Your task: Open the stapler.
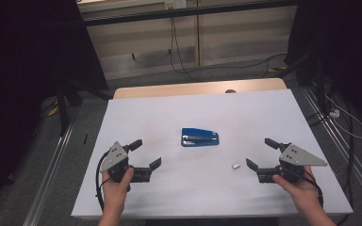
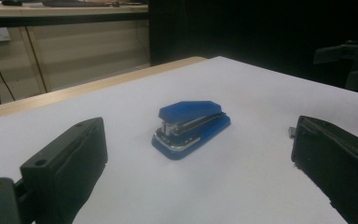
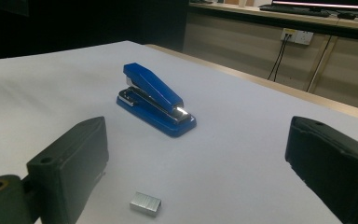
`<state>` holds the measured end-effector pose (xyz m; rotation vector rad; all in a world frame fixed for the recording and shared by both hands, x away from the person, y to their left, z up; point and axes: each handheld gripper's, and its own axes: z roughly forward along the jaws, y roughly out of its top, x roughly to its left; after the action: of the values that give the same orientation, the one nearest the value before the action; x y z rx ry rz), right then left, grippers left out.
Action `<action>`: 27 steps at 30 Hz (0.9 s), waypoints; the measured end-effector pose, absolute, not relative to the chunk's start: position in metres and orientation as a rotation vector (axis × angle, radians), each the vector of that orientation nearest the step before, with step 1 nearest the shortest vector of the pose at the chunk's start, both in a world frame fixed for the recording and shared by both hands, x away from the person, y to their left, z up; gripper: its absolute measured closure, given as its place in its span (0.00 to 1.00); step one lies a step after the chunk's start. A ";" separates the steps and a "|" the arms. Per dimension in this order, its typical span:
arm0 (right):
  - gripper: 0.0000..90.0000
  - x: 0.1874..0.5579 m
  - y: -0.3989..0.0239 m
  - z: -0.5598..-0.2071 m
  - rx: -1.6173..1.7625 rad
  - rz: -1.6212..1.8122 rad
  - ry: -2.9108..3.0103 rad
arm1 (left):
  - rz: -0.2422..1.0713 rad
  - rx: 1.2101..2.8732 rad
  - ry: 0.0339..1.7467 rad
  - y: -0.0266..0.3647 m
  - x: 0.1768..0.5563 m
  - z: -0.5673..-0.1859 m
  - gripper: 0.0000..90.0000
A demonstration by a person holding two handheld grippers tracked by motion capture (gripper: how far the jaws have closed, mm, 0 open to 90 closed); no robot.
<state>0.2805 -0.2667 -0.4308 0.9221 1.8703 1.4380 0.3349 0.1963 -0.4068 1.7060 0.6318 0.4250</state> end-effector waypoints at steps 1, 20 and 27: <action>0.06 0.281 -0.267 -0.431 0.922 1.438 1.870 | 0.425 1.706 0.632 0.196 0.335 -0.407 0.04; 0.05 0.301 -0.249 -0.426 0.924 1.444 1.888 | 0.410 1.725 0.623 0.178 0.350 -0.410 0.04; 0.05 0.311 -0.234 -0.428 0.931 1.438 1.925 | 0.407 1.732 0.629 0.171 0.357 -0.412 0.04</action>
<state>0.3110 -0.2342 -0.4276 0.9306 1.9249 1.4378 0.3574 0.1708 -0.4124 1.7323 0.6293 0.4067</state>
